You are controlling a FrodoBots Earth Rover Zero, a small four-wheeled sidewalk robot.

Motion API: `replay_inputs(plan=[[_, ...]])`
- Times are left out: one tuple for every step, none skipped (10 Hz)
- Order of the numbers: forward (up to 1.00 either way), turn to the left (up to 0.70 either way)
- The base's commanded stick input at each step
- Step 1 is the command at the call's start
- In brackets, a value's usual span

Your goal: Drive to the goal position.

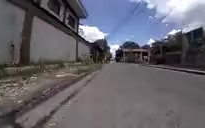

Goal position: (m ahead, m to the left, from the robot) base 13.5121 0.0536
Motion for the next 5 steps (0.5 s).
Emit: replay_inputs(plan=[[0.70,0.00],[0.70,0.00],[0.70,0.00],[0.70,-0.02],[0.70,-0.09]])
